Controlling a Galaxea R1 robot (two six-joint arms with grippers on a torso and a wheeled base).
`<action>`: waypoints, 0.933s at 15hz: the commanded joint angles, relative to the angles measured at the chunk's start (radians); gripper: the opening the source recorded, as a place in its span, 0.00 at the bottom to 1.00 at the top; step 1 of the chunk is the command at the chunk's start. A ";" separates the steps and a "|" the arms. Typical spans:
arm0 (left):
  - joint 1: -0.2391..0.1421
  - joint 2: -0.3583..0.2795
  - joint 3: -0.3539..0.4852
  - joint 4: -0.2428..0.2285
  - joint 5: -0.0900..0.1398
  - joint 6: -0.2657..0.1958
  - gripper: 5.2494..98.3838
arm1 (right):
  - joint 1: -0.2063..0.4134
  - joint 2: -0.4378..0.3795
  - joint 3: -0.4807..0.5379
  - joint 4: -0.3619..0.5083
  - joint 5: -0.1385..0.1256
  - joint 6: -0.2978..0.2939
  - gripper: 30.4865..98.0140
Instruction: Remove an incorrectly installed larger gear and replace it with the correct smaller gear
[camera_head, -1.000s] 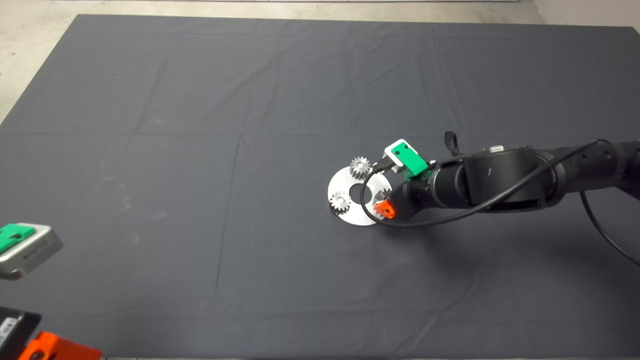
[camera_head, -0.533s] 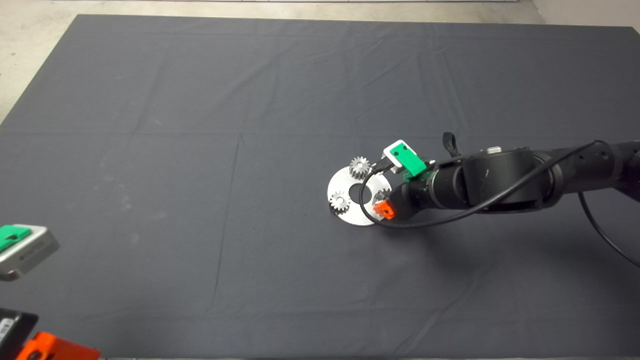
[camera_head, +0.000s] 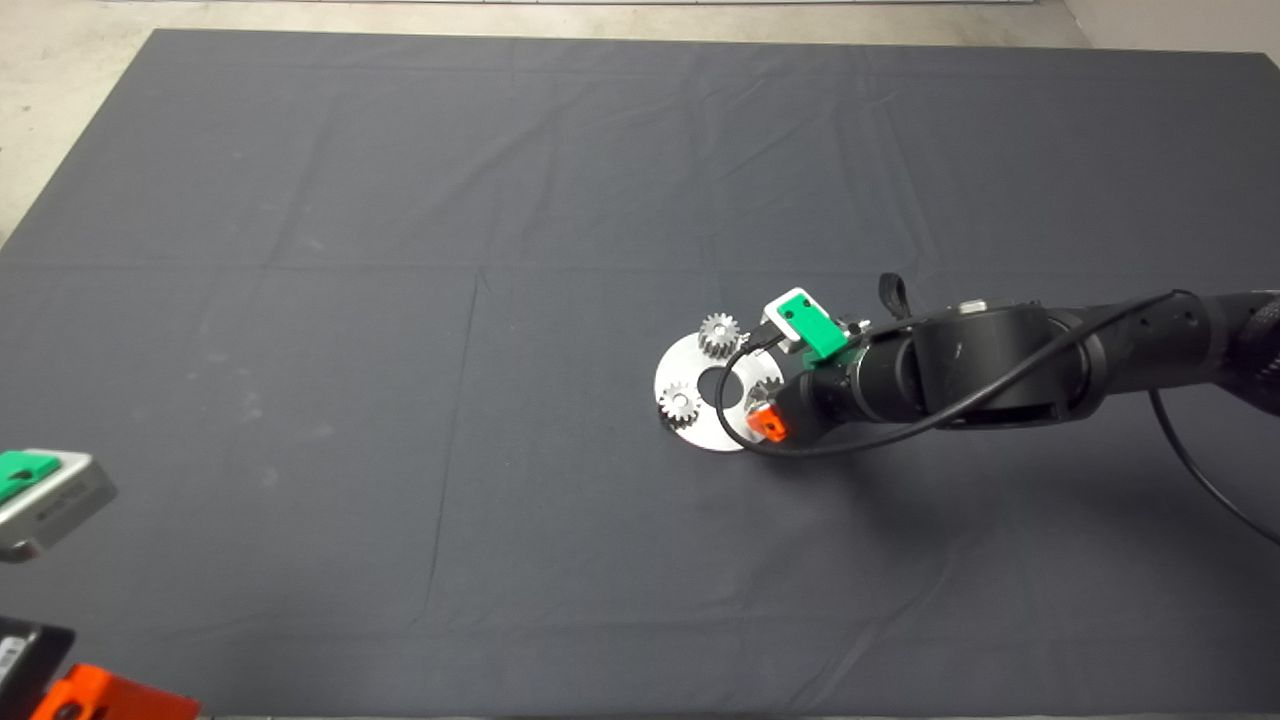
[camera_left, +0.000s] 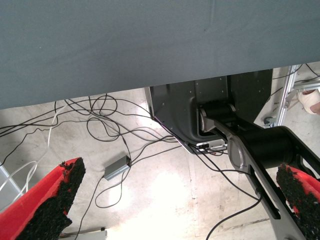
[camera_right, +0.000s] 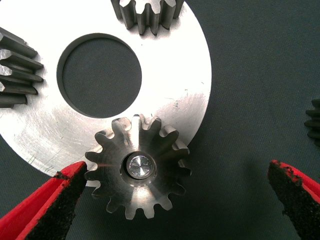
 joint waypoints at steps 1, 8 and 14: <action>0.000 -0.002 0.013 -0.016 0.005 -0.001 1.00 | 0.011 0.028 -0.011 -0.029 -0.013 0.000 0.96; 0.000 -0.011 0.013 -0.016 0.005 -0.001 1.00 | 0.002 0.080 -0.065 -0.028 -0.013 0.000 0.81; 0.001 -0.013 0.013 -0.016 0.005 -0.001 1.00 | -0.001 0.071 -0.059 -0.028 -0.014 0.004 0.73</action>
